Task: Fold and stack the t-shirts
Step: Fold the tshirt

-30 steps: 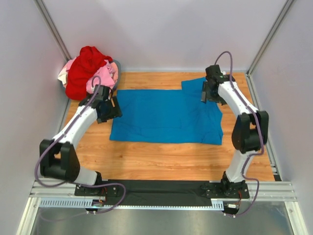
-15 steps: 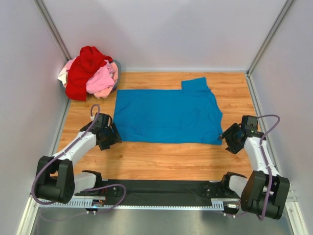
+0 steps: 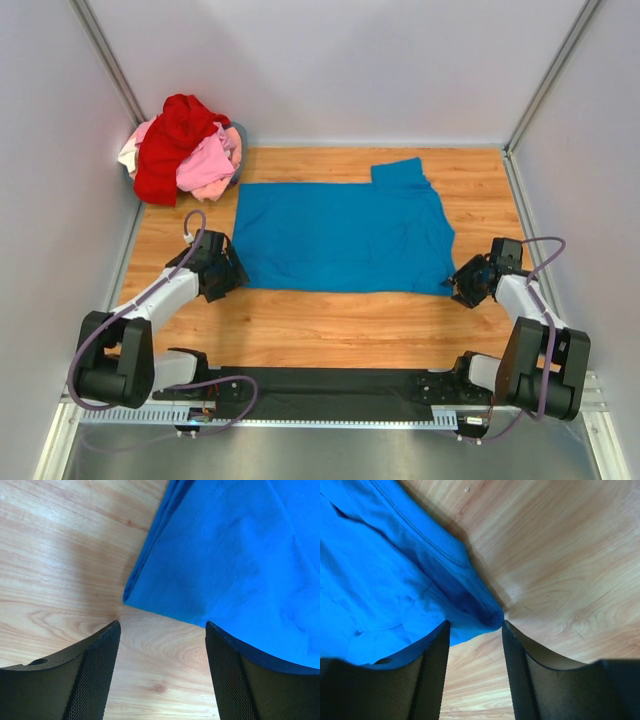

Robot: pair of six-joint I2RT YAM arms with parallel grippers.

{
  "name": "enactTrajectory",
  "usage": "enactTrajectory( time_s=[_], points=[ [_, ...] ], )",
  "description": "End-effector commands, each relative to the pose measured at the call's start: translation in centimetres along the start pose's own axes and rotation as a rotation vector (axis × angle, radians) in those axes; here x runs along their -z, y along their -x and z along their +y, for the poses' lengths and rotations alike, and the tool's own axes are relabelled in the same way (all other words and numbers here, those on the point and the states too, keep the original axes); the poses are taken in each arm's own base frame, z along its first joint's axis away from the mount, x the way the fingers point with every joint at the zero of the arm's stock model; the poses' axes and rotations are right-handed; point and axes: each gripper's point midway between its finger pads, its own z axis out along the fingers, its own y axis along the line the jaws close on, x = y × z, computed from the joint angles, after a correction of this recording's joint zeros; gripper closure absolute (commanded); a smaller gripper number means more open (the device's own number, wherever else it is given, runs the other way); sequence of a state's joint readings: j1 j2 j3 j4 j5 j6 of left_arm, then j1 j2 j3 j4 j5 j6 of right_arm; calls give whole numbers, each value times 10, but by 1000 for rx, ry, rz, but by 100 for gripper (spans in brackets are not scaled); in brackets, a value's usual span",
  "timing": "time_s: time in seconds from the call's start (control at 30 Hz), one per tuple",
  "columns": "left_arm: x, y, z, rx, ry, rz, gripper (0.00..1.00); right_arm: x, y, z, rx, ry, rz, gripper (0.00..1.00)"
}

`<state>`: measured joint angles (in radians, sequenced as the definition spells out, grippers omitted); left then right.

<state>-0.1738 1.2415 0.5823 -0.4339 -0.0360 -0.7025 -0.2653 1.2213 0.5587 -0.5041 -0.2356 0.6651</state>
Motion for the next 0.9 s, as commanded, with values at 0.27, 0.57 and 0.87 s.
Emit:
enactTrajectory(
  time_s=[0.27, 0.57, 0.87],
  points=[
    [-14, 19, 8, 61, 67, -80, 35, -8, 17, -1, 40, 12, -54, 67],
    [-28, 27, 8, 29, 102, -76, 100, -5, 27, -4, 48, 3, -86, 99],
    [12, 43, 18, 25, 141, -171, 100, 24, 60, 1, 27, -23, -220, 100]
  ],
)
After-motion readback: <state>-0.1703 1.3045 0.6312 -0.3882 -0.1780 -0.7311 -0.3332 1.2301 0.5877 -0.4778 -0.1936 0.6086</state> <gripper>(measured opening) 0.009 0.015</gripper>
